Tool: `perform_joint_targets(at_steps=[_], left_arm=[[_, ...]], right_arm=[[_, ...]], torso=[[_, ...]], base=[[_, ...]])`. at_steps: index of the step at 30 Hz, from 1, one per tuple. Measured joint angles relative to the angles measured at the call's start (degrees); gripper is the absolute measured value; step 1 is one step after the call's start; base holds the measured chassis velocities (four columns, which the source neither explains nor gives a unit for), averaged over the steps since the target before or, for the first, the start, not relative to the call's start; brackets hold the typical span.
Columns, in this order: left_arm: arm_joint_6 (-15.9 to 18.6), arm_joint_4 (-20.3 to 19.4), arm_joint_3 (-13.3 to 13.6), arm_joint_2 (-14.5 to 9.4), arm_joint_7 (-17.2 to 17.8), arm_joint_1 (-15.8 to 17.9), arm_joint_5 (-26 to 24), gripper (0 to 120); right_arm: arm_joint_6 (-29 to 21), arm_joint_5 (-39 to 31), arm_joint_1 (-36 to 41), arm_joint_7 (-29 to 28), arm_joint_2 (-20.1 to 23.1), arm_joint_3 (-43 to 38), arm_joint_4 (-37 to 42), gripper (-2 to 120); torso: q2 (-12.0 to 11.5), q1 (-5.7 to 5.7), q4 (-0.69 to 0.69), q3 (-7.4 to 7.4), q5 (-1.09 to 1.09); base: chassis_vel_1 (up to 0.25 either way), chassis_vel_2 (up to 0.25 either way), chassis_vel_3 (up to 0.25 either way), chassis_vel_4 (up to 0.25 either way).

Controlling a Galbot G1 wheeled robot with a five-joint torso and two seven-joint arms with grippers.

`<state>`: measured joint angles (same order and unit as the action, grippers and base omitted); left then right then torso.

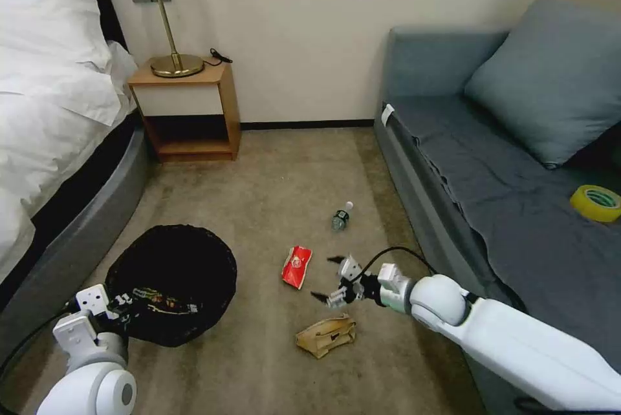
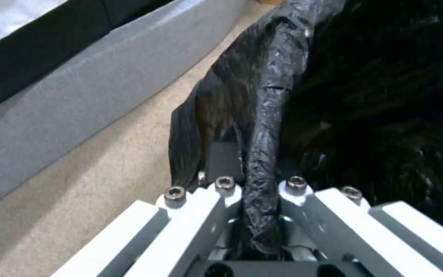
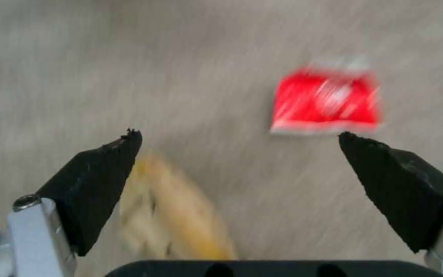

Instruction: Pick up the trash bin, then pick up the garbage on the floor and place it into the trash bin.

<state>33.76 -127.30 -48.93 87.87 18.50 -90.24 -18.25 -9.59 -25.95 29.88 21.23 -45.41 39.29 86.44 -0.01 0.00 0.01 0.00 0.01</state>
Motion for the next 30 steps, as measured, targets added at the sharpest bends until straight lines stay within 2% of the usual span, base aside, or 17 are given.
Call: perform_joint_targets(at_steps=[3, 6, 15, 30], left_arm=[[-0.1, -0.1, -0.2, 0.1, 0.0, -0.3, 0.2, 2], [-0.3, -0.1, -0.6, 0.2, 0.1, -0.5, 0.3, 2], [-0.8, 0.3, -0.9, 0.4, 0.1, -0.8, 0.3, 2], [-0.8, 1.2, -0.3, 0.1, 0.1, -0.2, 0.7, 2]], right_arm=[[0.6, 1.9, -1.9, 3.6, -1.2, 3.2, -3.8, 99], [3.7, 5.2, -3.7, 6.8, -3.2, 7.7, -9.4, 100], [8.6, 8.6, -3.8, 6.0, -7.7, 10.0, -20.5, 100], [11.0, 10.8, -1.7, 1.4, -11.1, 9.6, -29.2, 95]], torso=[[0.0, 0.0, -0.01, 0.0, -0.01], [0.0, 0.0, -0.01, 0.0, -0.01], [0.0, 0.0, -0.01, 0.0, -0.01], [0.0, 0.0, -0.02, -0.01, -0.02]], base=[[0.0, 0.0, 0.0, 0.0], [0.0, 0.0, 0.0, 0.0], [0.0, 0.0, 0.0, 0.0], [0.0, 0.0, 0.0, 0.0]])
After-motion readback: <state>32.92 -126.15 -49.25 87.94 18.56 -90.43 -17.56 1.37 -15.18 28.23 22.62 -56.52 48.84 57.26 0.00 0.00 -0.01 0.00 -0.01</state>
